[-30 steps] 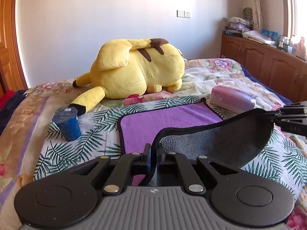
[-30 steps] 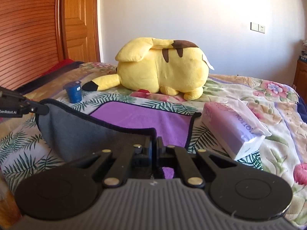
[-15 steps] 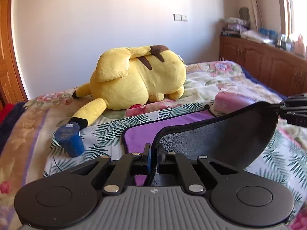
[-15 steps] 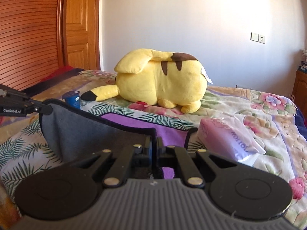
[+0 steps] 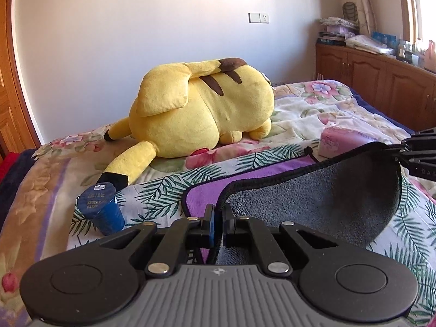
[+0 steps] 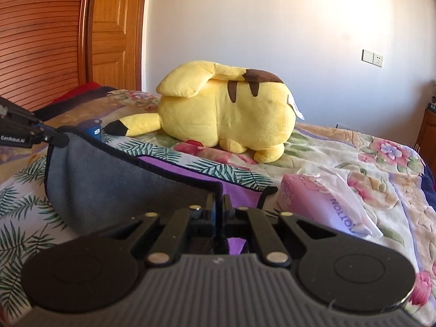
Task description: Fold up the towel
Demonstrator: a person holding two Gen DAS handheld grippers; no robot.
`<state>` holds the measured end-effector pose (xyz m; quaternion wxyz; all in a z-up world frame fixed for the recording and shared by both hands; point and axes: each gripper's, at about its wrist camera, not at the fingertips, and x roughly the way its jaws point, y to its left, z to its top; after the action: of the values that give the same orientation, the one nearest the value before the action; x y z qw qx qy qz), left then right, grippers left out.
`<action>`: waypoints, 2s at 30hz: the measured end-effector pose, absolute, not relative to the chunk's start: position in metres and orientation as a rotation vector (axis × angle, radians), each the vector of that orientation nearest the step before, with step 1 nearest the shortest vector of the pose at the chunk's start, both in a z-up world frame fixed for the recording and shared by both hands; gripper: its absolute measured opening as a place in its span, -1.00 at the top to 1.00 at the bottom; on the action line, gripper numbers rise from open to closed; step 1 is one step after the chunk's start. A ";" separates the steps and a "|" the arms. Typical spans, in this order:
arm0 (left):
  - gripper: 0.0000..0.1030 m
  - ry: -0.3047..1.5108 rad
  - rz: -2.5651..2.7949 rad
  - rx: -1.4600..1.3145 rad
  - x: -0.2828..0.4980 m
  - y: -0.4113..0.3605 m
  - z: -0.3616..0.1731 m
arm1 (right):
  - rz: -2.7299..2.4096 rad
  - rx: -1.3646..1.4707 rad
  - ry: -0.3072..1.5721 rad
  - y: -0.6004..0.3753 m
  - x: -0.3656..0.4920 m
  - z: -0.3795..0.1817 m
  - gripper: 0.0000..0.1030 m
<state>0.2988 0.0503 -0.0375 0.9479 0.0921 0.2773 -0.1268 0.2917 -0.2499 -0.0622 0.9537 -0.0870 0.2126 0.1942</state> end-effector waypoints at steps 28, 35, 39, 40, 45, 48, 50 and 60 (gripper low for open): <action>1.00 0.532 -0.165 0.174 0.388 0.050 -0.086 | 0.358 -0.292 0.372 -0.238 0.373 -0.093 0.92; 1.00 0.558 -0.156 0.179 0.408 0.050 -0.110 | 0.350 -0.288 0.419 -0.236 0.395 -0.115 0.92; 1.00 0.573 -0.158 0.177 0.415 0.051 -0.122 | 0.342 -0.285 0.447 -0.235 0.402 -0.127 0.92; 1.00 0.577 -0.158 0.177 0.417 0.051 -0.124 | 0.341 -0.287 0.452 -0.234 0.403 -0.130 0.92; 1.00 0.590 -0.152 0.186 0.421 0.049 -0.133 | 0.343 -0.274 0.471 -0.234 0.407 -0.135 0.92; 1.00 0.602 -0.134 0.195 0.423 0.049 -0.133 | 0.344 -0.272 0.511 -0.233 0.412 -0.137 0.91; 0.92 0.600 -0.123 0.200 0.422 0.049 -0.131 | 0.341 -0.271 0.522 -0.233 0.412 -0.138 0.90; 0.13 0.620 -0.127 0.188 0.394 0.044 -0.104 | 0.328 -0.276 0.571 -0.237 0.399 -0.121 -0.03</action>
<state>0.3941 0.0441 -0.1037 0.9460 0.0922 0.3046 -0.0622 0.3987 -0.2367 -0.1211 0.9369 -0.1352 0.2794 0.1606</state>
